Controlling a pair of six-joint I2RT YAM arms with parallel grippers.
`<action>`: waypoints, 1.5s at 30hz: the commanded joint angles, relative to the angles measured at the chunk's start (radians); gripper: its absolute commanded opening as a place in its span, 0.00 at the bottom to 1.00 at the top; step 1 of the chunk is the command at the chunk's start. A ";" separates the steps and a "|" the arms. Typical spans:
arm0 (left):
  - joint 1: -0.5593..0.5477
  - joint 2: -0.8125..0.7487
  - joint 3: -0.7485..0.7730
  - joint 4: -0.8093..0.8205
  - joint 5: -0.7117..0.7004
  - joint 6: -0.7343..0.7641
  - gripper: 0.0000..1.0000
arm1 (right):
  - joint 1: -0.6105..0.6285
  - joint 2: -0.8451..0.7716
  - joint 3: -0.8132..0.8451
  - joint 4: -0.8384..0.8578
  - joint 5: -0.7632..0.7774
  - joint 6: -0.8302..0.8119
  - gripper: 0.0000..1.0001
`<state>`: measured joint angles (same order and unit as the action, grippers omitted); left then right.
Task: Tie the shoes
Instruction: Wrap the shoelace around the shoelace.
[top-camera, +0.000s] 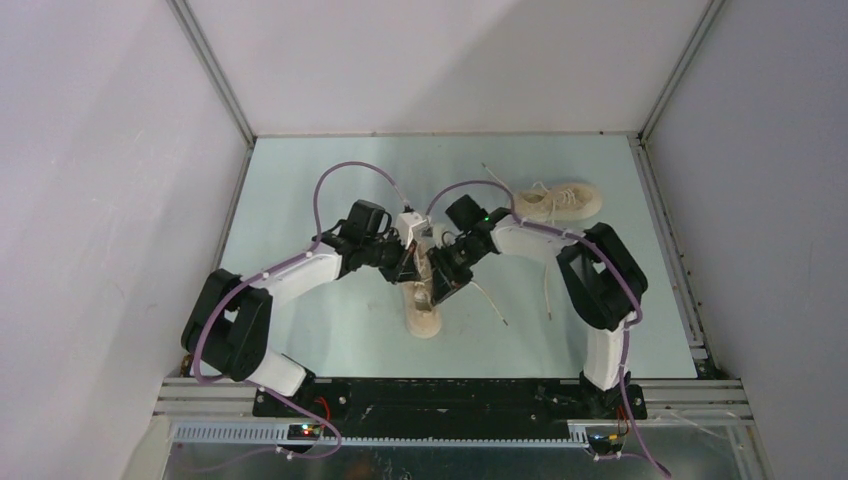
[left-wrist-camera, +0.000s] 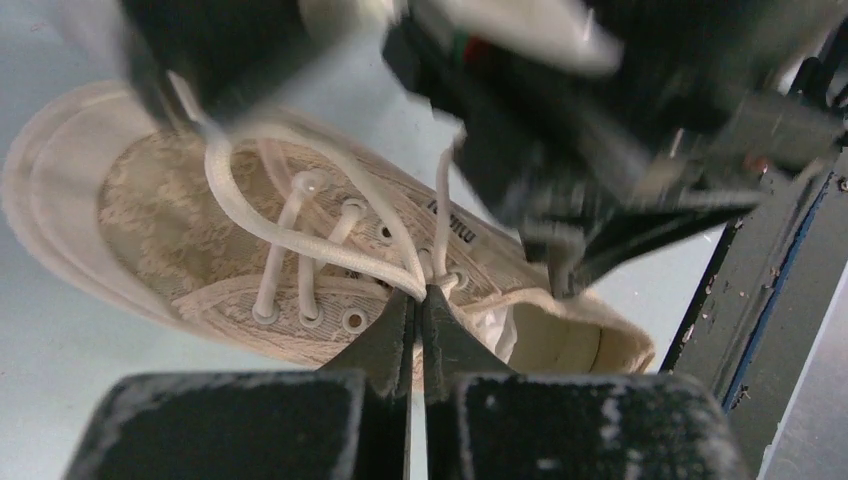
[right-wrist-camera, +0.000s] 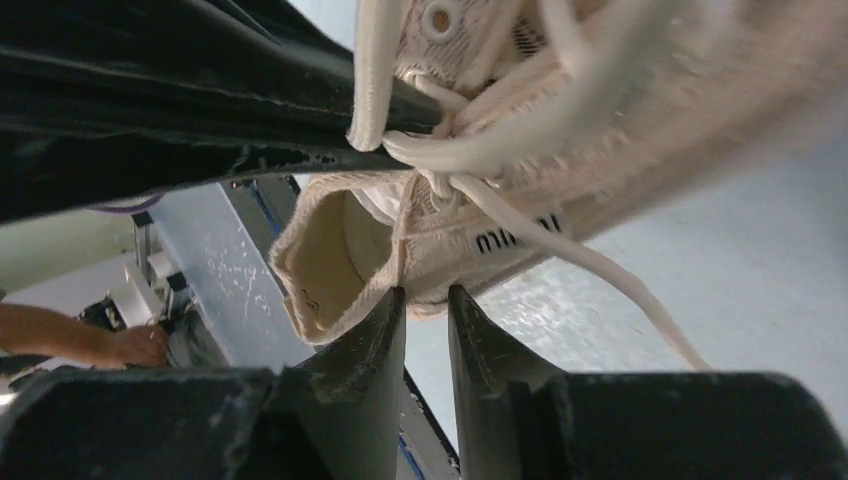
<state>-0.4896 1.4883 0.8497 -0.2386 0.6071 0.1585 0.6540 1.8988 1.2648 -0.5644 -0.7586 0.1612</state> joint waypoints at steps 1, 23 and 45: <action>0.029 -0.047 -0.003 0.013 0.005 0.014 0.00 | 0.047 0.031 0.036 -0.011 -0.058 0.019 0.25; 0.037 -0.079 -0.052 0.051 0.033 0.007 0.00 | -0.003 -0.309 -0.272 -0.086 0.586 -0.622 0.49; 0.058 -0.084 -0.111 0.144 0.201 0.004 0.00 | -0.091 -0.247 -0.008 -0.127 0.474 -0.619 0.00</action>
<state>-0.4469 1.4273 0.7593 -0.1631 0.6968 0.1577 0.6041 1.6939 1.0607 -0.6590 -0.1799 -0.4091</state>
